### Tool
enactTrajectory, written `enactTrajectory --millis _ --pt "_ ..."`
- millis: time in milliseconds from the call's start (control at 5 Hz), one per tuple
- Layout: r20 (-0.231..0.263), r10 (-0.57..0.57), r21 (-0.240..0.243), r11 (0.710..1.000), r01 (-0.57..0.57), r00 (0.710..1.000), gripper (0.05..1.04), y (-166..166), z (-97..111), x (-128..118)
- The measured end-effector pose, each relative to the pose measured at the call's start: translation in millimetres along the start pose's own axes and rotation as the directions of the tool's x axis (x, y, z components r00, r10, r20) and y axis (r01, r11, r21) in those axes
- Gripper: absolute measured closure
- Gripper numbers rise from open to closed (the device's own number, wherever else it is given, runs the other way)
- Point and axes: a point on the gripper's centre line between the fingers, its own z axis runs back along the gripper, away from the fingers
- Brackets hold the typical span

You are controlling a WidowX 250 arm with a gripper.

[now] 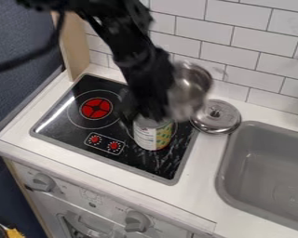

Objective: Move the silver pot above the left burner

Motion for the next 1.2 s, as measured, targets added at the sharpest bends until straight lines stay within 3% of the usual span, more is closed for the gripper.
enactTrajectory --millis 200,400,600,800,1000,1200 --pt "-0.056 0.171 0.012 0.985 -0.171 0.984 1.005 21 0 -43" --pt "-0.124 0.336 0.005 0.941 -0.338 0.934 1.005 33 -12 -90" --pt "-0.16 0.451 -0.02 0.888 -0.459 0.878 1.005 35 -32 -126" --pt "-0.197 0.503 -0.022 0.856 -0.516 0.842 1.005 37 -45 -152" --pt "-0.208 0.548 -0.06 0.82 -0.569 0.81 1.005 34 -65 -176" --pt "-0.239 0.554 -0.081 0.807 -0.584 0.798 1.005 34 -81 -191"
